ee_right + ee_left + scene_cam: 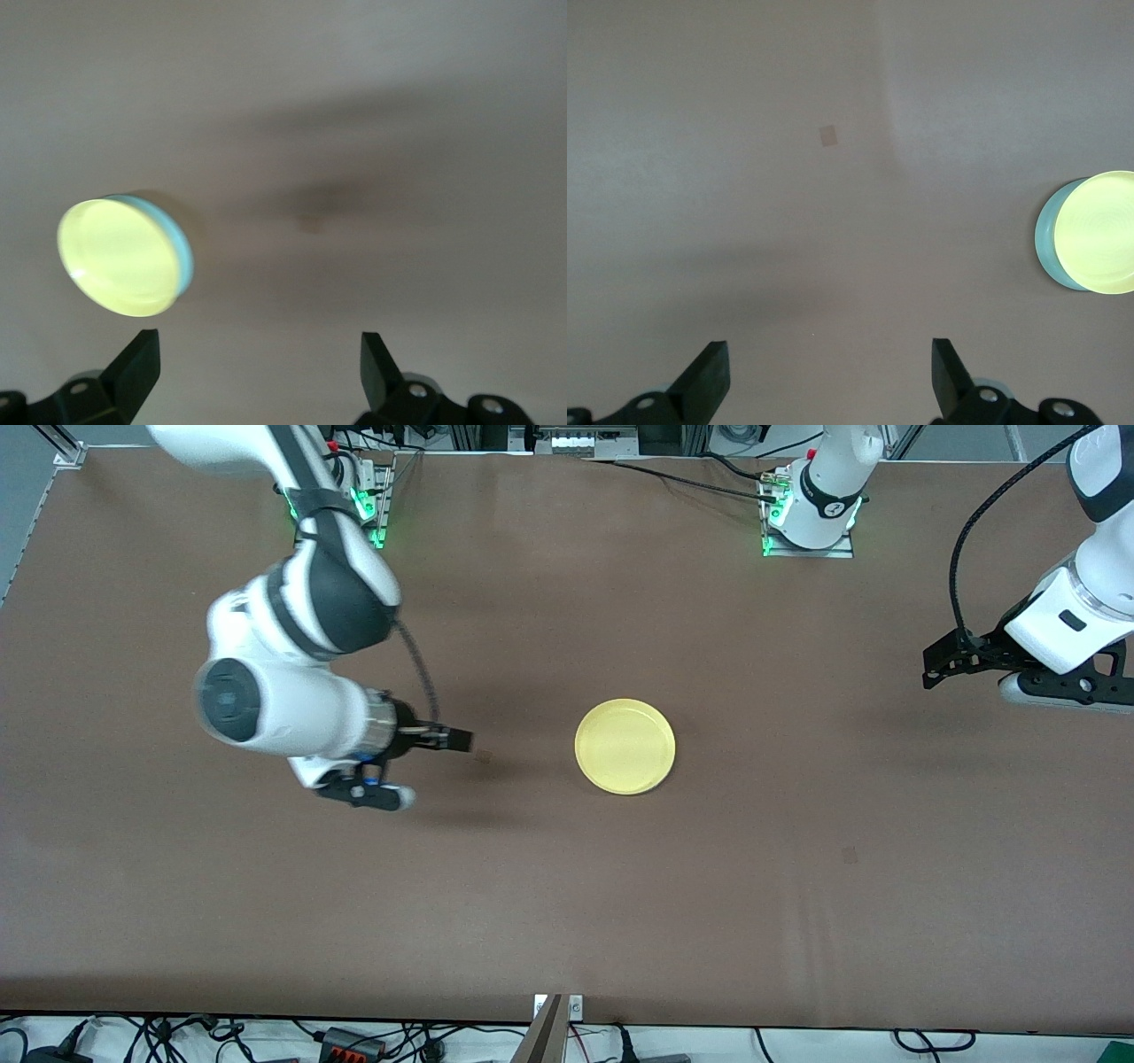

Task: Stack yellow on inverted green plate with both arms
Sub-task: 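Release the yellow plate and draw the right gripper back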

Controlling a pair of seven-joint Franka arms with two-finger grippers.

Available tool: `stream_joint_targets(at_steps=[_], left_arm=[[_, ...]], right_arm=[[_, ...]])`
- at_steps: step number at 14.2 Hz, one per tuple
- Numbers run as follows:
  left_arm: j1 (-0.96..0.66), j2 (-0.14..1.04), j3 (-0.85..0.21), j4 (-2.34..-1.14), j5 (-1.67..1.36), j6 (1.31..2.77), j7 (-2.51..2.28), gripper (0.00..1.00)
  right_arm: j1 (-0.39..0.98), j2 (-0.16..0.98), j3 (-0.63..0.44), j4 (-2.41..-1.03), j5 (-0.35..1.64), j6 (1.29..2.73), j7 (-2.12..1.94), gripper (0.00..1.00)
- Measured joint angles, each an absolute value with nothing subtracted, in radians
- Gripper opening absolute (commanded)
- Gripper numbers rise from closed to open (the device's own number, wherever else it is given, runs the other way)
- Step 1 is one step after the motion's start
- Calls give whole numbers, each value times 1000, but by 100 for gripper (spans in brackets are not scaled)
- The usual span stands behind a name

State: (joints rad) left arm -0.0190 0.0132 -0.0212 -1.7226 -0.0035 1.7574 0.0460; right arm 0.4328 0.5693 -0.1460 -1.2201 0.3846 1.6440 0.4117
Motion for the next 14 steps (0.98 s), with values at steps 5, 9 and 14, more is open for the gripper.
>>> stream_joint_targets(at_steps=[5, 9, 14], left_arm=[[-19, 5, -23, -1723, -4, 1757, 47, 100], [-19, 4, -24, -1723, -4, 1757, 47, 100], [-19, 4, -25, -1723, -4, 1757, 47, 100]], right_arm=[[283, 500, -147, -1220, 244, 1616, 233, 100], [220, 404, -147, -1224, 65, 1614, 213, 100], [84, 295, -141, -1256, 37, 1610, 55, 100]])
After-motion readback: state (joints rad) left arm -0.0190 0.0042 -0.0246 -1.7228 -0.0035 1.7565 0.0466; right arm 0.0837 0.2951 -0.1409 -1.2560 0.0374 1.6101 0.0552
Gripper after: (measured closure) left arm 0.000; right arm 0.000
